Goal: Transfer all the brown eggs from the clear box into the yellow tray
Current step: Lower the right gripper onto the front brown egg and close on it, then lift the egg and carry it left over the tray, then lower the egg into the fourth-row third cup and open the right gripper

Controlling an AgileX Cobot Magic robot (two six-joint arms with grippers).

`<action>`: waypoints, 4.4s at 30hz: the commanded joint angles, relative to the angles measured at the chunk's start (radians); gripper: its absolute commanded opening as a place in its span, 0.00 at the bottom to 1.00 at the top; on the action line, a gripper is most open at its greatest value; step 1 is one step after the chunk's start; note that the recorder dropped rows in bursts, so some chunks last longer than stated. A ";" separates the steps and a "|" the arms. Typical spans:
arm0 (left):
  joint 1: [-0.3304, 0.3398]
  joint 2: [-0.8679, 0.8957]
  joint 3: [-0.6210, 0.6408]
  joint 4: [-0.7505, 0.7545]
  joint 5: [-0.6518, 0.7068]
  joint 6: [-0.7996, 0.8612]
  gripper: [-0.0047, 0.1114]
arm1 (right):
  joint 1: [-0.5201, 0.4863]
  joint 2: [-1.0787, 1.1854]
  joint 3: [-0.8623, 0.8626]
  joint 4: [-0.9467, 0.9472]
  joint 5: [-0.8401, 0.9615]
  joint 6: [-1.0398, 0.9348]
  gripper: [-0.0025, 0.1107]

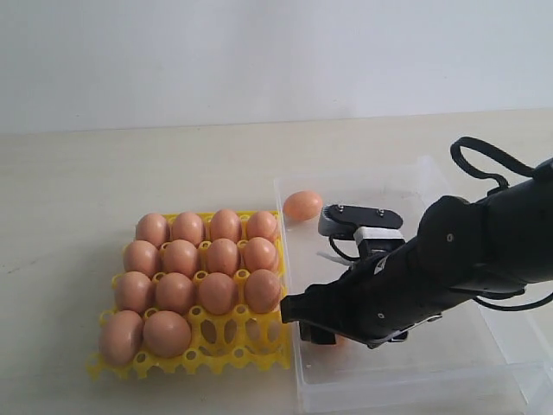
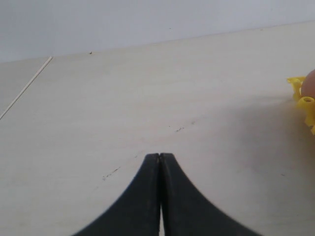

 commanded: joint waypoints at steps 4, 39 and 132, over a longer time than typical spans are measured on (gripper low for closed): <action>-0.005 0.001 -0.004 0.000 -0.009 -0.002 0.04 | 0.003 0.003 -0.001 -0.008 -0.062 -0.023 0.55; -0.005 0.001 -0.004 0.000 -0.009 -0.002 0.04 | 0.003 -0.130 0.001 -0.049 -0.165 -0.121 0.02; -0.005 0.001 -0.004 0.000 -0.009 -0.002 0.04 | 0.349 -0.038 -0.049 -0.204 -0.570 0.089 0.53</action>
